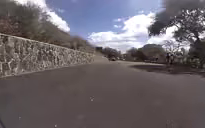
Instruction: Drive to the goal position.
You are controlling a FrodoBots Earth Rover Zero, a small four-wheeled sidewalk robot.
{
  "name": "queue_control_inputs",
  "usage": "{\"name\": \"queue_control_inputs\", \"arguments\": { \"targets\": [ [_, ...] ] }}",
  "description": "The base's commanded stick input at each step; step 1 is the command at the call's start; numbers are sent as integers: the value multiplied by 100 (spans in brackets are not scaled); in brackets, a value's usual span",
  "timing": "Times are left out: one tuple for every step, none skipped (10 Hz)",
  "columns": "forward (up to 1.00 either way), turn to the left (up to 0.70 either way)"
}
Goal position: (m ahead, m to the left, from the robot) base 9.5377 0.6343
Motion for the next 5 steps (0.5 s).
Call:
{"name": "queue_control_inputs", "arguments": {
  "targets": [
    [85, 1],
    [85, 1],
    [85, 1],
    [85, 1],
    [85, 1]
  ]
}}
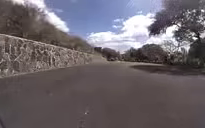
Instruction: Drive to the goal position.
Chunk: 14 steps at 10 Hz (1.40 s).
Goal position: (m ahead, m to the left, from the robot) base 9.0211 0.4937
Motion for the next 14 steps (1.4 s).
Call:
{"name": "queue_control_inputs", "arguments": {
  "targets": [
    [85, 1],
    [85, 1],
    [85, 1],
    [85, 1],
    [85, 1],
    [85, 1],
    [85, 1],
    [85, 1],
    [85, 1],
    [85, 1],
    [85, 1],
    [85, 1],
    [85, 1],
    [85, 1]
  ]
}}
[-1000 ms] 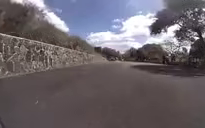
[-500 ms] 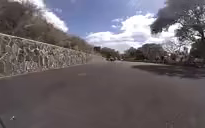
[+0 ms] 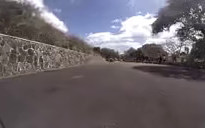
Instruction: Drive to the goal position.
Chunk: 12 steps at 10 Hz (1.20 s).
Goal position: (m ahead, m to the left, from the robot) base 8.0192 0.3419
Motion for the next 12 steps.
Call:
{"name": "queue_control_inputs", "arguments": {
  "targets": [
    [85, 1],
    [85, 1],
    [85, 1],
    [85, 1],
    [85, 1],
    [85, 1],
    [85, 1],
    [85, 1],
    [85, 1],
    [85, 1],
    [85, 1],
    [85, 1]
  ]
}}
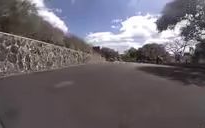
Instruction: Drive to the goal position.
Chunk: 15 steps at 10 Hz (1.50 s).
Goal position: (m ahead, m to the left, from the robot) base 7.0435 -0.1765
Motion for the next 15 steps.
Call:
{"name": "queue_control_inputs", "arguments": {
  "targets": [
    [85, 1],
    [85, 1],
    [85, 1],
    [85, 1],
    [85, 1],
    [85, 1],
    [85, 1],
    [85, 1],
    [85, 1],
    [85, 1],
    [85, 1],
    [85, 1],
    [85, 1],
    [85, 1],
    [85, 1]
  ]
}}
